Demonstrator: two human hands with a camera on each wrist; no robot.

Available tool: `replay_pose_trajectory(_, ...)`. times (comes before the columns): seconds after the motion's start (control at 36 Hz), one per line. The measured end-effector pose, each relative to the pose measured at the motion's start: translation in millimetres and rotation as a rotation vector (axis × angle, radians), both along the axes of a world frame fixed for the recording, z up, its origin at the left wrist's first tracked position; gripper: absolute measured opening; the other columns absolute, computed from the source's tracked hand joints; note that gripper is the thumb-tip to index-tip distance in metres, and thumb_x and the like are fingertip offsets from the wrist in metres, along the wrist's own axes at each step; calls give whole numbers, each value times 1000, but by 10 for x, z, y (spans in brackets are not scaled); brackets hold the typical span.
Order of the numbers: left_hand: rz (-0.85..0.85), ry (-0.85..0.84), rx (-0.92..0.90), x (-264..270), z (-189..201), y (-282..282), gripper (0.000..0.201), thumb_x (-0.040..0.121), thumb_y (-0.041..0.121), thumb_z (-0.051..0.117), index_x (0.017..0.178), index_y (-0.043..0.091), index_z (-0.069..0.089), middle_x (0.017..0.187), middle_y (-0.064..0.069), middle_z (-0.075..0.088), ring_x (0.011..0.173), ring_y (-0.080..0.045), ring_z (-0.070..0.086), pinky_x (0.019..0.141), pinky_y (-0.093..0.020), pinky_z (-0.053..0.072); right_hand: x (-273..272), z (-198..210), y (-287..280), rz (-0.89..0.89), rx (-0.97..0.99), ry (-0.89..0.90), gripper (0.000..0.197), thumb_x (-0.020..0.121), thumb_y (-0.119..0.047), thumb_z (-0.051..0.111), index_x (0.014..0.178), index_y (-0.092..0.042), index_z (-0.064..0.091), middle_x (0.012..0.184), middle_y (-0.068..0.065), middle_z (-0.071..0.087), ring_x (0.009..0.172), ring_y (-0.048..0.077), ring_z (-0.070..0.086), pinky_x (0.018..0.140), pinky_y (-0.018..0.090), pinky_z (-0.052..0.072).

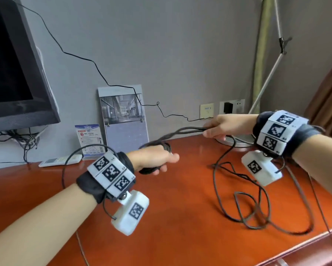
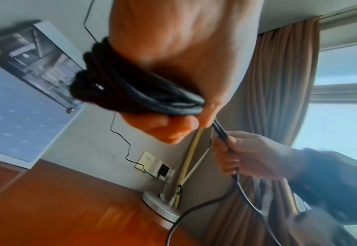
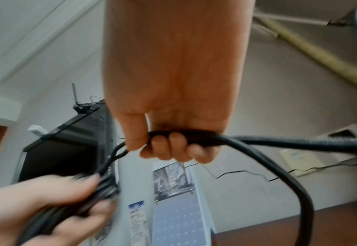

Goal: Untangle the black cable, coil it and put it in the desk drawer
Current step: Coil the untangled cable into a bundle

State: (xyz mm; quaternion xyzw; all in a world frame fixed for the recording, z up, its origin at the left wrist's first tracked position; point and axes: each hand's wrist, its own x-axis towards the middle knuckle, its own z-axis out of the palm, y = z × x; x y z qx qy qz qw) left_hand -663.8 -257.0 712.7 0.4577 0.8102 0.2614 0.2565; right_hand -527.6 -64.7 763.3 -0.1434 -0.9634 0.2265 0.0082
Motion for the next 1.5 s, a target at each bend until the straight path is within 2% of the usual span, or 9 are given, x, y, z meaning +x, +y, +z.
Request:
replay_pose_trajectory(0.39,408,-925,930,-8,303,366,15,93,37,55,86,25,49,80,1,58,75,-17,61,65,-27,42,-402,-594,-871,75,-371,391,10,101,-14,36,101,-16,46,66,-3,38,59,16,40,59,29,40)
replay_pose_trajectory(0.61,401,-1128,1233,-125,621,325,29,99,28,44,73,15,46,49,8,56,48,-9,62,61,-25,45,-321,-685,-799,251,-792,283,23,100,-2,37,79,-9,43,54,-6,46,50,8,43,57,19,39)
replay_pose_trajectory(0.72,438,-1077,1325,-116,808,313,38,98,27,46,62,15,40,39,7,43,38,-8,46,52,-21,42,-250,-734,-754,299,-783,201,9,93,3,50,92,-5,56,74,0,58,68,7,54,74,21,44)
replay_pose_trajectory(0.83,625,-803,1334,-249,891,308,34,92,21,52,61,15,40,49,1,45,43,-13,44,47,-19,38,-143,-688,-625,284,-1208,505,76,54,-19,83,122,-4,50,112,10,58,103,21,54,93,29,43)
replay_pose_trajectory(0.97,825,-196,1260,-607,723,160,27,83,23,60,60,13,49,67,2,57,66,-17,56,61,-26,45,184,-200,-279,142,-1515,1014,53,45,-16,82,91,-16,57,81,1,58,76,16,56,74,28,51)
replay_pose_trajectory(1.08,917,11,1173,-921,612,-8,31,87,22,57,59,17,44,83,-5,58,75,-18,53,64,-26,39,456,158,-123,179,-1485,1265,59,27,-15,87,70,-16,47,64,-3,35,52,12,36,63,24,43)
replay_pose_trajectory(1.19,991,-179,1242,-1051,650,-97,16,86,19,56,75,8,55,83,0,60,71,-14,55,58,-21,42,487,253,31,-56,-1344,1351,35,40,-4,72,62,-17,47,60,-3,38,50,11,32,57,22,38)
replay_pose_trajectory(1.31,1002,-391,1339,-1057,790,-123,14,88,19,54,79,8,55,77,4,57,68,-13,54,56,-19,41,324,115,52,-354,-1098,1216,24,77,7,39,65,-13,45,58,0,36,46,9,31,52,21,26)
replay_pose_trajectory(1.5,638,-807,1457,-853,1162,42,29,93,10,43,64,12,40,57,-1,49,39,-9,54,45,-16,41,-134,-122,-333,-308,-532,646,13,89,-7,55,96,-17,61,88,-2,59,75,10,54,64,19,42)
